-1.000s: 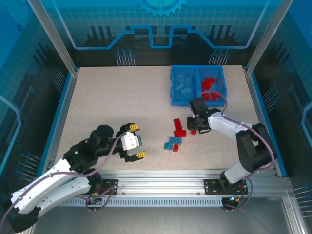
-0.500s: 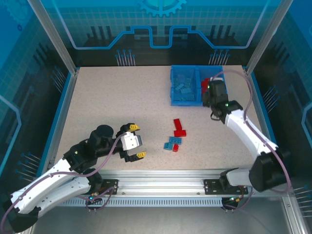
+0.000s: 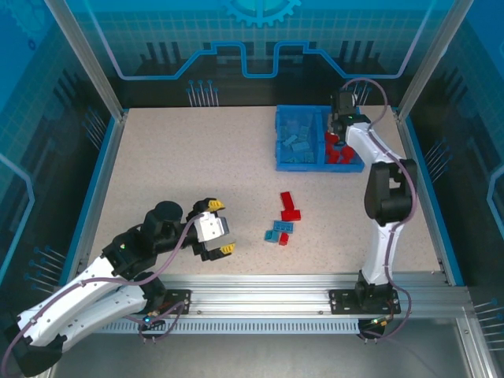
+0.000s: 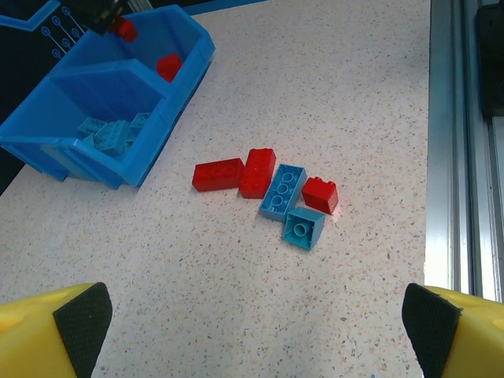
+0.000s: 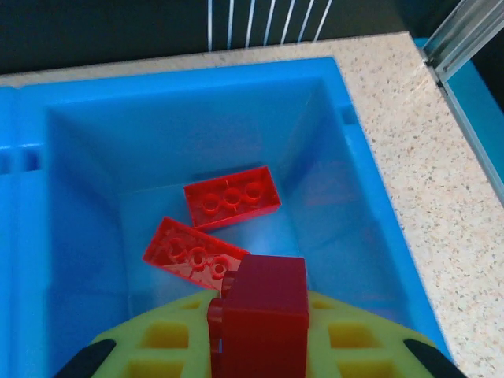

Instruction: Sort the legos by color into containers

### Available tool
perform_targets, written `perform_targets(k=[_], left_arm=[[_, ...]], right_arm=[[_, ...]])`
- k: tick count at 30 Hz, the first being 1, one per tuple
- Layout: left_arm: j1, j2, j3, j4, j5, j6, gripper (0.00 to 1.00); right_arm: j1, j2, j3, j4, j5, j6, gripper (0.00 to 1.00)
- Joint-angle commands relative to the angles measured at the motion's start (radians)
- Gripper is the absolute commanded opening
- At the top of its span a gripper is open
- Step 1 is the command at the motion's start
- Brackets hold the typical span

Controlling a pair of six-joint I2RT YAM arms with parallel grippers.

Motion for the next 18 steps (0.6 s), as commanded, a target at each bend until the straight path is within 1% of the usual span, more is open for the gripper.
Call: perform_targets(k=[1,3,5,7,9,13,15,18], left_arm=[[0.008,-0.01,0.005,0.03,-0.012,-0.052,0.99],[0.007,-0.011,-0.002,0.05,-0.035,-0.066,0.99],[0.009,-0.006,-0.008,0.065,-0.062,-0.079,0.99],[0.01,-0.002,-0.008,0.08,-0.087,-0.106,0.99],[0.016,0.009,0.001,0.092,-0.102,-0.148,0.99],[0.039,0.054,0.045,0.113,-0.145,-0.317,0.99],[0.045,0.095,0.081,0.115,-0.181,-0.441,0.99],[0.044,0.183,0.132,0.141,-0.263,-0.623,0.99]], right_arm=[[-0.017,0.09,0.128,-0.096,0.072,-0.017,0.23],[-0.023,0.123,0.176,-0.135,0.076,-0.014,0.28],[-0.024,0.125,0.199,-0.162,0.072,-0.006,0.38],[-0.025,0.103,0.192,-0.165,0.055,-0.002,0.46],[-0.026,0.073,0.178,-0.165,0.042,0.006,0.48],[-0.022,-0.03,0.114,-0.16,-0.007,0.033,0.48],[-0.013,-0.102,0.06,-0.158,-0.037,0.047,0.49],[-0.002,-0.237,-0.047,-0.155,-0.139,0.075,0.53]])
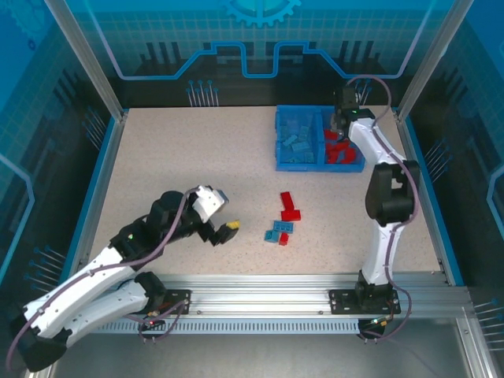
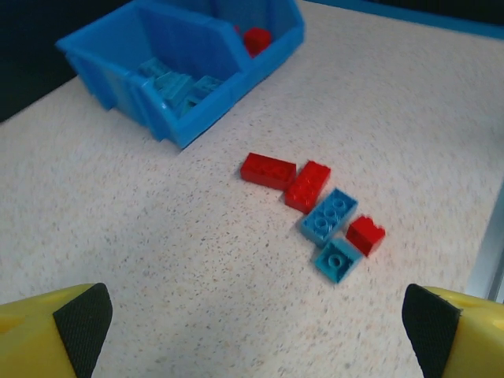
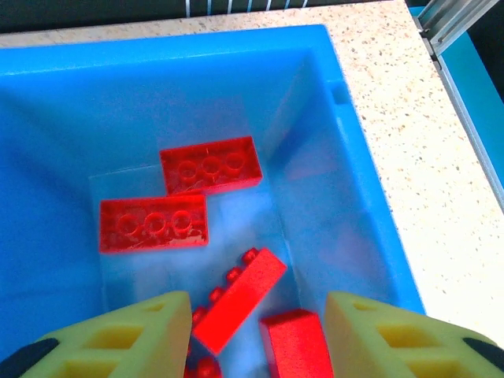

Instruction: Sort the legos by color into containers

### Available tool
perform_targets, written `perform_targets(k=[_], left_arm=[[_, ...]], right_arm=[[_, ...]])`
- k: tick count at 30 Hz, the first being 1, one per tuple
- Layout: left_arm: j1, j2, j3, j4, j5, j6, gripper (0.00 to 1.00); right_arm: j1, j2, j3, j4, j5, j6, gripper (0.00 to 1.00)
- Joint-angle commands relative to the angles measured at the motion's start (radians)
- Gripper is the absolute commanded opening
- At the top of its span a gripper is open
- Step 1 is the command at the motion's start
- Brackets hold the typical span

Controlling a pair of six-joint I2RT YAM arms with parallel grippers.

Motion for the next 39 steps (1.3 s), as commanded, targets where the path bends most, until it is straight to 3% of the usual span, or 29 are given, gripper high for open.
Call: perform_targets(k=[1,5,9,18,23,27,32,39], left_arm=[[0.007,0.08,0.071,0.069,-0.128,-0.303,0.98],[0.006,0.215,0.146,0.059,-0.205,-0.527,0.95],[-0.003,0.317,0.176,0.088,-0.202,-0.691,0.94],[-0.181,0.62,0.258,-0.019,-0.234,-1.109,0.86],[-0.22,0.799,0.304,-0.045,-0.188,-1.16,0.78],[-0.22,0.878,0.308,-0.023,-0.134,-1.152,0.66],[-0.221,0.964,0.338,0.013,-0.018,-1.089,0.66],[-0.222,1.018,0.339,-0.024,0.011,-1.076,0.64]], right_arm=[[0.013,-0.194,-0.095,-0.004,-0.142,0.041,0.55],[0.027,-0.404,-0.274,0.017,-0.362,0.035,0.65],[0.048,-0.573,-0.435,0.012,-0.557,0.018,0.72],[0.079,-0.79,-0.698,-0.041,-0.649,0.064,0.8],[0.08,-0.836,-0.777,-0.049,-0.67,0.073,0.82],[0.08,-0.855,-0.813,-0.065,-0.658,0.058,0.83],[0.08,-0.859,-0.841,-0.054,-0.658,0.065,0.83],[0.079,-0.844,-0.83,-0.042,-0.664,0.071,0.84]])
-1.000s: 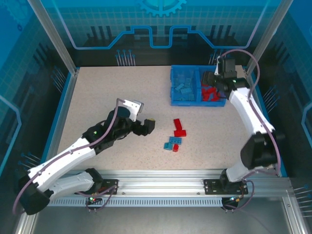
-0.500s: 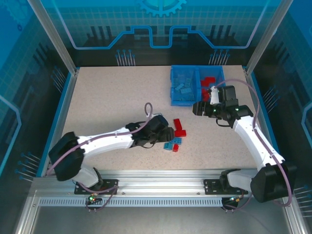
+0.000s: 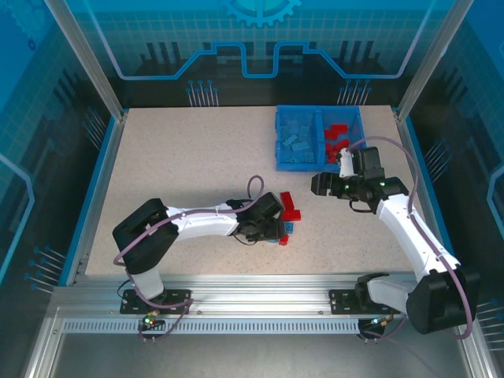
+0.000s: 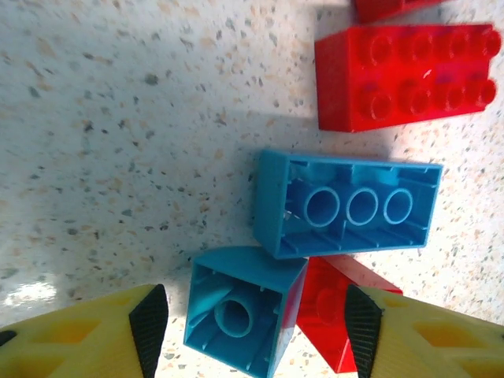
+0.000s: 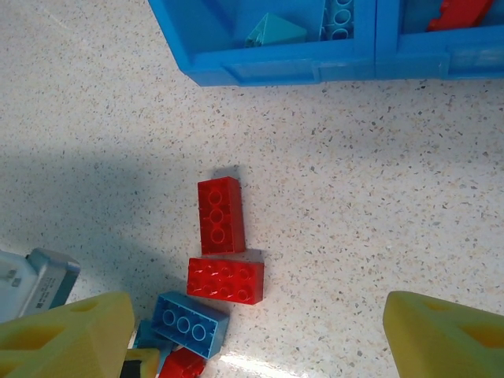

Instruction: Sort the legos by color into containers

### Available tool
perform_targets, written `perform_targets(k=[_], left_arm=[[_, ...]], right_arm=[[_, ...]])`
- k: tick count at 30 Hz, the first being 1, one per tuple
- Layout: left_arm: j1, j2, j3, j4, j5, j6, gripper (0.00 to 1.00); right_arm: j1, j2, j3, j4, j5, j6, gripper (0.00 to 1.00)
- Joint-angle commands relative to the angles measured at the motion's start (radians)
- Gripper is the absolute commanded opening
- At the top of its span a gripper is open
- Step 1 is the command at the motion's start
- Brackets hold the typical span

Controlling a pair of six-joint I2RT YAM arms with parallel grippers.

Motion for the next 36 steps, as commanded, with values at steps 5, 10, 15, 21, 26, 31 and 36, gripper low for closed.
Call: perform_targets(k=[5,10,15,21,26,31,36], left_arm=[[-0.002,0.04,0.038,-0.147,-0.005,0.064,0.64],[-0.002,0.046,0.031,-0.231,-0.101,0.107,0.65],[-0.003,0.067,0.015,-0.222,-0.139,0.115,0.66],[-0.003,0.085,0.023,-0.088,-0.017,0.107,0.68],[-0.002,0.101,0.032,-0.149,-0.031,0.096,0.6],[-0.003,0.088,0.018,-0.215,-0.12,0.101,0.49],[-0.001,0.039,-0.003,-0.188,-0.137,0.106,0.44]], right_arm=[[0.011,0.007,0.011,0.001,-0.026,0.015,0.84],[0.014,0.006,0.018,-0.006,-0.029,0.017,0.85],[0.019,0.008,0.018,-0.008,-0.033,0.021,0.85],[0.028,0.012,0.015,-0.007,-0.011,0.021,0.85],[0.028,0.003,0.019,-0.02,-0.006,0.019,0.86],[0.042,-0.021,0.009,-0.038,-0.043,0.023,0.85],[0.086,-0.041,-0.006,-0.074,-0.176,0.009,0.86]])
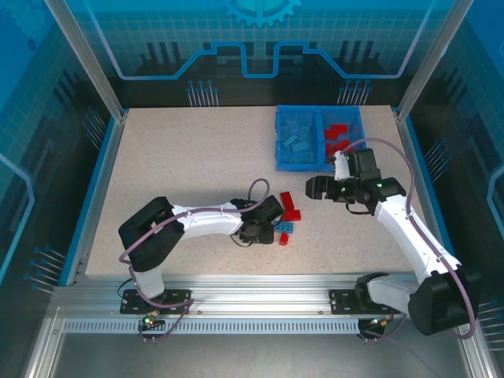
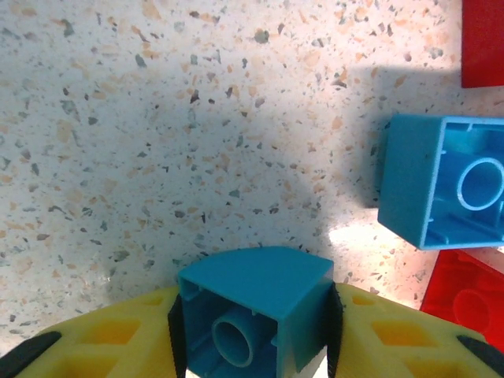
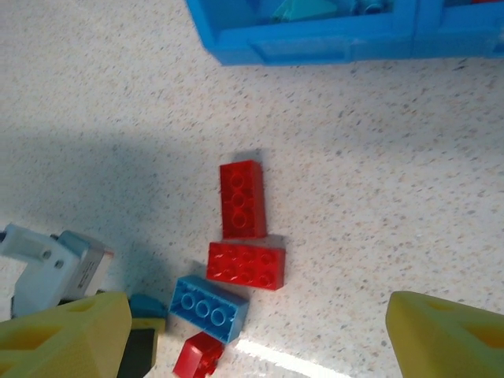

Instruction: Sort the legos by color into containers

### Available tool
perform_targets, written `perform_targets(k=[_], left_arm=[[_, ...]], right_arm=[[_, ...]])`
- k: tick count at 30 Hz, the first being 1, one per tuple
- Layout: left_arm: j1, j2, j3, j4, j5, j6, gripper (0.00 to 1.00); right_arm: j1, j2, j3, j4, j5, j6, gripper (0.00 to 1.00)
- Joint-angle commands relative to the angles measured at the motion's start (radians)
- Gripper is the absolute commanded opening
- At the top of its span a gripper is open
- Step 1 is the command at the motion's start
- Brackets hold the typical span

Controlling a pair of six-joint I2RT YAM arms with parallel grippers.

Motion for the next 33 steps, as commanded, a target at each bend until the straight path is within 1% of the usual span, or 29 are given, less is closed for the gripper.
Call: perform_targets(k=[1,4,6,9,12,14,16,18,21,23,25,28,31,33], left_arm=[[0.004,-0.013,-0.032,-0.031,-0.055,0.012,0.44],[0.005,-0.06,0.01,-0.061,-0.102,0.044,0.44],[0.004,-0.093,0.052,-0.064,-0.127,0.073,0.44],[0.004,-0.115,0.152,-0.053,-0.168,0.145,0.44],[0.007,-0.069,0.303,-0.03,-0.238,0.253,0.45],[0.014,0.0,0.418,-0.005,-0.295,0.343,0.46],[0.042,0.094,0.537,0.039,-0.317,0.449,0.48],[0.083,0.191,0.658,0.069,-0.319,0.51,0.48],[0.14,0.336,0.842,0.113,-0.293,0.574,0.48],[0.163,0.437,0.949,0.15,-0.276,0.626,0.48],[0.18,0.542,1.083,0.149,-0.277,0.676,0.48],[0.203,0.652,1.232,0.143,-0.273,0.709,0.5],[0.215,0.694,1.287,0.151,-0.246,0.71,0.57],[0.214,0.685,1.291,0.149,-0.226,0.703,0.63]], right_arm=[[0.045,-0.034,-0.01,-0.051,-0.142,-0.014,0.86],[0.071,-0.038,-0.01,-0.077,-0.187,-0.023,0.86],[0.076,-0.058,-0.011,-0.079,-0.172,-0.003,0.86],[0.069,-0.132,-0.006,-0.066,-0.068,0.051,0.87],[0.056,-0.216,0.003,-0.042,0.051,0.099,0.91],[0.045,-0.259,0.007,-0.032,0.111,0.12,0.93],[0.039,-0.296,0.009,-0.024,0.154,0.133,0.94],[0.034,-0.319,0.006,-0.02,0.172,0.139,0.94],[0.03,-0.334,-0.003,-0.022,0.176,0.14,0.95],[0.029,-0.336,-0.005,-0.033,0.172,0.137,0.95],[0.026,-0.339,-0.007,-0.049,0.172,0.13,0.95],[0.024,-0.354,-0.01,-0.074,0.179,0.118,0.95],[0.02,-0.379,-0.019,-0.086,0.186,0.113,0.96],[0.019,-0.392,-0.022,-0.092,0.188,0.109,0.96]])
